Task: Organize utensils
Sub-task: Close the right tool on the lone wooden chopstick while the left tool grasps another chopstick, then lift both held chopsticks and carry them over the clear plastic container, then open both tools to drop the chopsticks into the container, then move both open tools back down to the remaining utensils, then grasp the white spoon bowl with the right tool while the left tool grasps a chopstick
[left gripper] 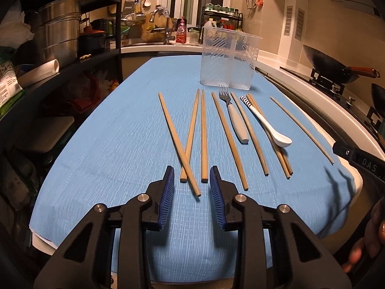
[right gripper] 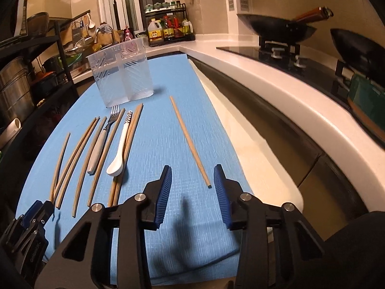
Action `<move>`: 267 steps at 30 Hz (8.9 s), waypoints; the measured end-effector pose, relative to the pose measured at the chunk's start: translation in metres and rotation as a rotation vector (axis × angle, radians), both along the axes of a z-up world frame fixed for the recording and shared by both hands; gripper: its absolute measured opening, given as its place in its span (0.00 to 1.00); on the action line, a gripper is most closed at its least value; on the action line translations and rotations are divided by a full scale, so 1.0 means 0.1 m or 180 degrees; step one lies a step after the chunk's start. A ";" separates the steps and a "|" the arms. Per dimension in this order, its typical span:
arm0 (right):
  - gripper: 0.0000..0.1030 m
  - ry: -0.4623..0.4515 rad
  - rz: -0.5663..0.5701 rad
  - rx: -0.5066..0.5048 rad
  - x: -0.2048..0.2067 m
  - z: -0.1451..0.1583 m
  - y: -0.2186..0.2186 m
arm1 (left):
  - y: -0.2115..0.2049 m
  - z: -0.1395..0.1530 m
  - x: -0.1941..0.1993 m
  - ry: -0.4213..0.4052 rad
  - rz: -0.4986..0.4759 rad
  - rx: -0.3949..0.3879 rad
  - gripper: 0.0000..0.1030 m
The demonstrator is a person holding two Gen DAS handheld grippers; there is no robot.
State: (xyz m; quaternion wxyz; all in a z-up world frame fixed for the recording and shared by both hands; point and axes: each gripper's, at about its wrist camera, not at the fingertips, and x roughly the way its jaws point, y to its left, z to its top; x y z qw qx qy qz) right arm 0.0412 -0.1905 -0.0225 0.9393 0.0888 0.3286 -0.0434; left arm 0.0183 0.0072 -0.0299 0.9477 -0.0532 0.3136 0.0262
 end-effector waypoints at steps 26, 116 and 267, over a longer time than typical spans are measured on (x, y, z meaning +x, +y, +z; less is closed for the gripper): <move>0.06 0.0296 0.0500 -0.0047 0.10 -0.21 0.31 | 0.18 -0.12 -0.06 -0.0076 0.0307 0.0244 0.06; 0.04 -0.1025 0.0688 -0.0569 -0.12 1.87 0.40 | 0.20 1.81 0.15 -0.0643 -0.0217 0.0119 0.05; 0.14 0.0458 0.0564 0.0168 0.47 -0.18 0.38 | 0.28 -0.05 0.39 0.0379 -0.0495 -0.0284 0.07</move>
